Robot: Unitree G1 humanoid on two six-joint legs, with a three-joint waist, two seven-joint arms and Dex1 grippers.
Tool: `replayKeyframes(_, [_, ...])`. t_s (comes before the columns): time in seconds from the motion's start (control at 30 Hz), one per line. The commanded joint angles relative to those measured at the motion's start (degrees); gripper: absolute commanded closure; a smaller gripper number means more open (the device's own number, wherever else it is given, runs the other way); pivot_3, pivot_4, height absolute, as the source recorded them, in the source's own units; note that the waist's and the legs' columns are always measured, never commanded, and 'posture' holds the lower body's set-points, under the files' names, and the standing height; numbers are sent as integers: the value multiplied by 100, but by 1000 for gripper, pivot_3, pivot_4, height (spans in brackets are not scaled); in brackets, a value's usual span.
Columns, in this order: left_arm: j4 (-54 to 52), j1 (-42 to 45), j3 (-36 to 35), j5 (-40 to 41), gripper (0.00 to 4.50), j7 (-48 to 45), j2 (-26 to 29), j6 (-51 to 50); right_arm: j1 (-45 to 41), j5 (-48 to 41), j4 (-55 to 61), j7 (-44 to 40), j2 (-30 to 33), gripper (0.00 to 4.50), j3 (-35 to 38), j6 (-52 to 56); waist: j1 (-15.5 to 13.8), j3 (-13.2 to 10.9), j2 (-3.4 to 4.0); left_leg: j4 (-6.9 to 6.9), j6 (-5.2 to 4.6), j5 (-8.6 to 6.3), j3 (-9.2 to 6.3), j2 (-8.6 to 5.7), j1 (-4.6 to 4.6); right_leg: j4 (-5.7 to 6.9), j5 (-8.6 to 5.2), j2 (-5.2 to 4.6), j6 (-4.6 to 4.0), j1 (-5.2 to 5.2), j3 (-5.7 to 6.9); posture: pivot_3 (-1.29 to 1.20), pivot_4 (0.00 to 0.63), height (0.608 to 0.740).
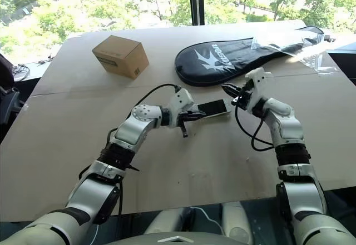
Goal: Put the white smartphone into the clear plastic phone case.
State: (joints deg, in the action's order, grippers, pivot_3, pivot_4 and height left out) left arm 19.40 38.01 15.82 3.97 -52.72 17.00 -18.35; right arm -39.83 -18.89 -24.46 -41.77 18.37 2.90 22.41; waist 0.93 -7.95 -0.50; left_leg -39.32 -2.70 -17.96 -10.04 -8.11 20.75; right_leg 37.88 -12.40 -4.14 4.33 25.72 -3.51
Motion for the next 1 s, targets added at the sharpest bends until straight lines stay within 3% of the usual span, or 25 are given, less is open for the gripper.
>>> replayKeyframes(0.03, [5, -25, 6, -49, 4500, 28, 22, -4, -463, -195, -169, 302, 27, 4437, 178, 1011, -3, 0, 0, 1, 0, 0, -2, 0, 2, -1, 0, 0, 0, 0, 2, 0, 150, 740])
replayKeyframes(0.23, [-111, -133, -23, -32, 4500, 65, 78, -45, -580, -290, -313, 259, 273, 4437, 132, 2307, -4, 0, 0, 3, 0, 0, -4, 0, 4, -5, 0, -1, 0, 0, 4, 0, 150, 740])
replayKeyframes(0.57, [-25, -70, 35, -63, 4500, 61, 31, 9, -299, -402, 86, 221, 328, 4437, 70, 3033, 0, 1, 1, 2, 0, 0, -2, 0, 3, -3, 0, -2, 0, -2, 2, 0, 150, 740])
replayKeyframes(0.77, [-7, -72, 54, -72, 4500, 49, 18, 32, -94, -225, 343, 142, 329, 4437, -41, 2388, -1, 1, 1, 2, 0, 0, -2, 0, 2, -3, 0, -2, 0, -2, 2, 0, 150, 740])
replayKeyframes(1.0, [-26, -114, 60, -80, 4500, 59, 19, 36, 583, -494, 686, -884, 296, 4437, 239, 561, 3, 1, 1, 2, 0, 0, -2, 0, 3, -4, 0, -2, 1, -2, 3, 0, 150, 740])
